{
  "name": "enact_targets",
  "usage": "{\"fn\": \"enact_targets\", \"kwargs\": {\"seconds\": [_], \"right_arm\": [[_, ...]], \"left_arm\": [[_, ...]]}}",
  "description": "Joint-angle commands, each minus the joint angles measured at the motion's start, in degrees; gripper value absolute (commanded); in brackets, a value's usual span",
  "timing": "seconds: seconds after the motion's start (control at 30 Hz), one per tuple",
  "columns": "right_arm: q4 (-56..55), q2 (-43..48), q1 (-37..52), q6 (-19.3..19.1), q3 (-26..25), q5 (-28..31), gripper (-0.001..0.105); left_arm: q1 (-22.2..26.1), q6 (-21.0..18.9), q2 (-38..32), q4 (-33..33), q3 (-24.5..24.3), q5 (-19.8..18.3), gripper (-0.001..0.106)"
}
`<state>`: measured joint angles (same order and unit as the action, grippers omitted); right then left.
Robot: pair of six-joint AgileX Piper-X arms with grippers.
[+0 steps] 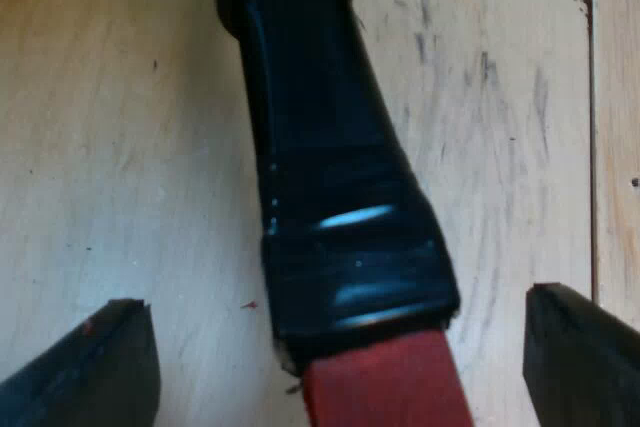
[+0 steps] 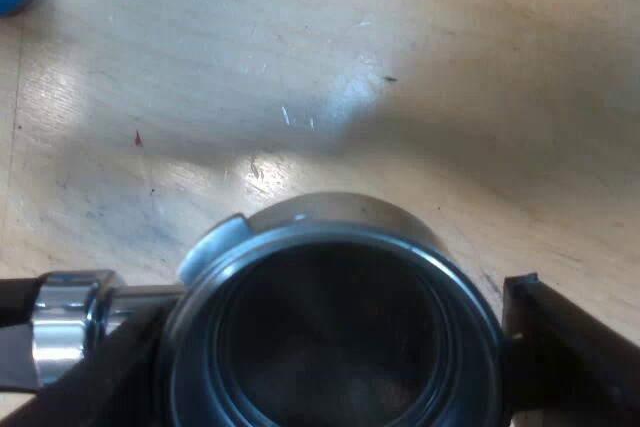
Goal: Put the handle in the coffee machine
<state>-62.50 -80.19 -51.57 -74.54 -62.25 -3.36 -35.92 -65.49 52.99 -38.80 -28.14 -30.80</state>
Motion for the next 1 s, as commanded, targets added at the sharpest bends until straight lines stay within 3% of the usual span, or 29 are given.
{"fn": "enact_targets", "kwargs": {"seconds": [0.03,0.23,0.27,0.43,0.47,0.6,0.63,1.0], "right_arm": [[0.4,1.0,-0.1,0.2,-0.9,-0.8,0.000],[0.4,1.0,-0.1,0.2,-0.9,-0.8,0.000],[0.4,1.0,-0.1,0.2,-0.9,-0.8,0.000],[0.4,1.0,-0.1,0.2,-0.9,-0.8,0.000],[0.4,1.0,-0.1,0.2,-0.9,-0.8,0.000],[0.4,1.0,-0.1,0.2,-0.9,-0.8,0.000],[0.4,1.0,-0.1,0.2,-0.9,-0.8,0.000],[0.4,1.0,-0.1,0.2,-0.9,-0.4,0.004]], "left_arm": [[-0.1,-0.2,-0.2,0.6,-0.2,0.5,0.077],[-0.1,-0.2,-0.2,0.6,-0.2,0.5,0.076],[-0.1,-0.2,-0.2,0.6,-0.2,0.5,0.064],[-0.1,-0.2,-0.2,0.6,-0.2,0.5,0.041],[-0.1,-0.2,-0.4,0.6,-0.2,0.5,0.033],[-0.1,-0.2,-0.8,0.6,-0.2,0.5,0.019],[-0.1,-0.2,-1.8,0.6,-0.2,0.3,0.000],[-0.1,-0.2,-4.2,0.6,-0.2,-2.5,0.000]]}}
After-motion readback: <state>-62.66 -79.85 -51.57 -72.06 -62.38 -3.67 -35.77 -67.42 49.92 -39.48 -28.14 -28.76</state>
